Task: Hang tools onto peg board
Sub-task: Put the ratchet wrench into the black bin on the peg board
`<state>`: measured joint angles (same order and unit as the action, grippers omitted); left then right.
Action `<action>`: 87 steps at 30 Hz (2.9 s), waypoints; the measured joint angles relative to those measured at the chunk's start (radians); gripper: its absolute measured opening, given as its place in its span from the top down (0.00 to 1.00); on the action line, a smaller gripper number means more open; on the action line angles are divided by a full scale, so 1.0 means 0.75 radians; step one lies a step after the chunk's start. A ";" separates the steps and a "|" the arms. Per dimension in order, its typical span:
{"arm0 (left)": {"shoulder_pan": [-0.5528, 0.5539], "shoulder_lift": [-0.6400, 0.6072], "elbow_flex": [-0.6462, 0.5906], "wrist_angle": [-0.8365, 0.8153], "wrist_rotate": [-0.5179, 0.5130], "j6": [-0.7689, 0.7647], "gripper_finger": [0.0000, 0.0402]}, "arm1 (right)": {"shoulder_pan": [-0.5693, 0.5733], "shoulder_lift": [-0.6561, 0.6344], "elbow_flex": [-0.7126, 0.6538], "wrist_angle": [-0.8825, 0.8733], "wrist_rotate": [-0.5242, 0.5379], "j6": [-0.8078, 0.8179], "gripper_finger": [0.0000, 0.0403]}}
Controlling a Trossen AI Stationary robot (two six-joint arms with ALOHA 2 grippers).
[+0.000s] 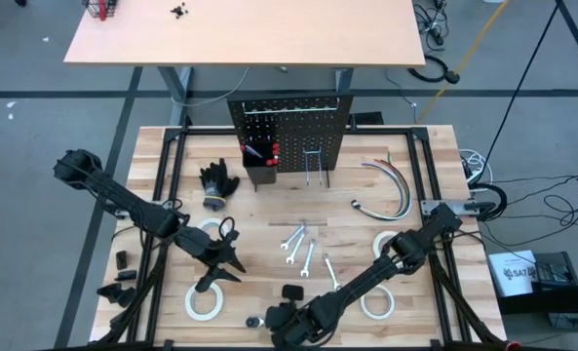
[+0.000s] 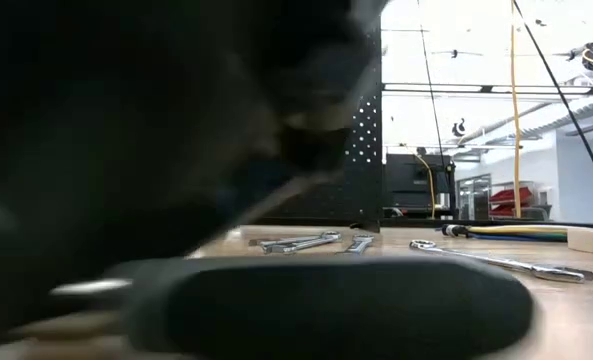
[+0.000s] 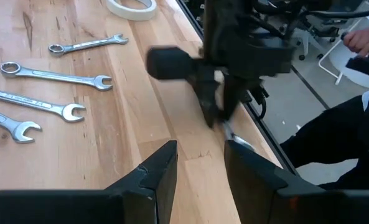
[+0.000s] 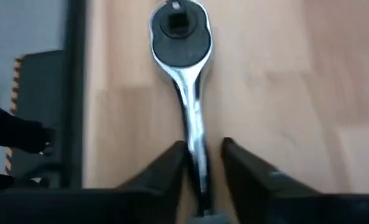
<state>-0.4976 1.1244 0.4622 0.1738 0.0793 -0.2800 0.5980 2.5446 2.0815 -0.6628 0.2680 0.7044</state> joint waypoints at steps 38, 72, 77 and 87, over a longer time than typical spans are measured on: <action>0.164 -0.198 0.000 0.788 0.156 -0.144 0.66 | 0.101 -0.707 -0.013 -0.371 1.252 0.369 0.91; 0.133 -0.193 0.000 0.811 -0.094 -0.157 0.66 | -0.259 -1.762 -1.778 1.528 0.004 -0.233 0.91; 0.133 -0.193 0.000 0.815 -0.206 -0.100 0.66 | -0.275 -1.619 -1.924 1.966 0.108 -0.342 0.91; 0.133 -0.068 0.000 0.849 -0.505 -0.038 0.66 | -0.345 -1.286 -1.788 2.140 0.136 -0.421 0.91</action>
<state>-0.3978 1.0734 0.4624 0.8103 -0.2995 -0.3083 0.3394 1.5802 0.7408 0.9425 0.3697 0.3887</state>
